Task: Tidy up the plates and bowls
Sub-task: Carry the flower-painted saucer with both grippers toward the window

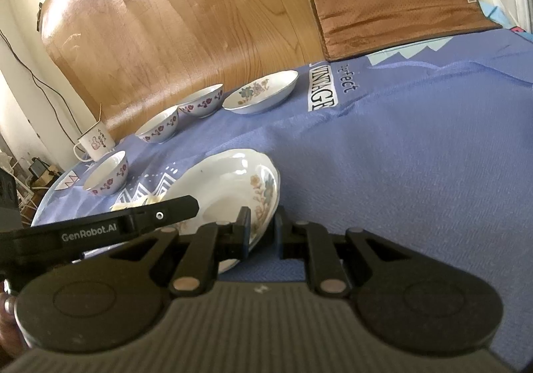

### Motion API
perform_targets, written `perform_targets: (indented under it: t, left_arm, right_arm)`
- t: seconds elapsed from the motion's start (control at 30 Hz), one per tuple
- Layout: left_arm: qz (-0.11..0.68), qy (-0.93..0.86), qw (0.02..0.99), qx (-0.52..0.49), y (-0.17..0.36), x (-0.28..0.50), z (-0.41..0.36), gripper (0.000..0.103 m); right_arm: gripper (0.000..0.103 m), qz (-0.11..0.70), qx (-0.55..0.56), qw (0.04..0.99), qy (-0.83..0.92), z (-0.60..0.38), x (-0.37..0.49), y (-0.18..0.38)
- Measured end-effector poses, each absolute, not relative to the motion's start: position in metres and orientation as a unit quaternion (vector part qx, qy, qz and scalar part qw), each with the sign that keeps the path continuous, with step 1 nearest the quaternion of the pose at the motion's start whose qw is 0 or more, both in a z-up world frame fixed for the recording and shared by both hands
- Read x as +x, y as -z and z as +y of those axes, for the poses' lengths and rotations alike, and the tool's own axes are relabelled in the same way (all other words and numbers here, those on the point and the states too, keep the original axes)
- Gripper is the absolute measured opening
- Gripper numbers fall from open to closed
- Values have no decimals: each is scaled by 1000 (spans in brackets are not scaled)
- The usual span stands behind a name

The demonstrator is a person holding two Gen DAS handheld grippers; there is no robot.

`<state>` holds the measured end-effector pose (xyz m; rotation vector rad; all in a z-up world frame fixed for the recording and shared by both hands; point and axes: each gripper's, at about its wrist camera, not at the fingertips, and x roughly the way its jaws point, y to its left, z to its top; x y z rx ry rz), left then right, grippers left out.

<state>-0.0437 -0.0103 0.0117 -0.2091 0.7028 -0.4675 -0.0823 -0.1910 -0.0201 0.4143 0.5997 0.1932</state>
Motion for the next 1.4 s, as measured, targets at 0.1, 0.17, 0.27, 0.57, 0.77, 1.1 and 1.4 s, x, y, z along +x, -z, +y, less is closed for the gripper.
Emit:
perform_targets:
  t: [0.1, 0.17, 0.27, 0.57, 0.77, 1.1, 1.4]
  left_arm:
    - [339, 228, 907, -105, -13, -45, -10, 25]
    - [337, 230, 907, -105, -14, -45, -11, 25]
    - [334, 236, 906, -107, -16, -47, -13, 25]
    - [341, 238, 904, -97, -17, -46, -23, 25]
    - [345, 243, 903, -84, -18, -45, -34, 25]
    - [353, 248, 900, -66, -15, -43, -52, 25]
    - [353, 246, 900, -64, -15, -43, -53, 25]
  right_arm:
    - [17, 288, 190, 934, -89, -188, -85, 19]
    - [17, 282, 183, 938, -85, -186, -87, 18]
    - [16, 272, 179, 942, -78, -188, -90, 17]
    - [16, 266, 178, 945, -70, -194, -94, 16]
    - [16, 263, 188, 944, -65, -202, -96, 17]
    - [16, 260, 206, 942, -55, -220, -99, 21]
    - [16, 262, 210, 940, -59, -222, -98, 23]
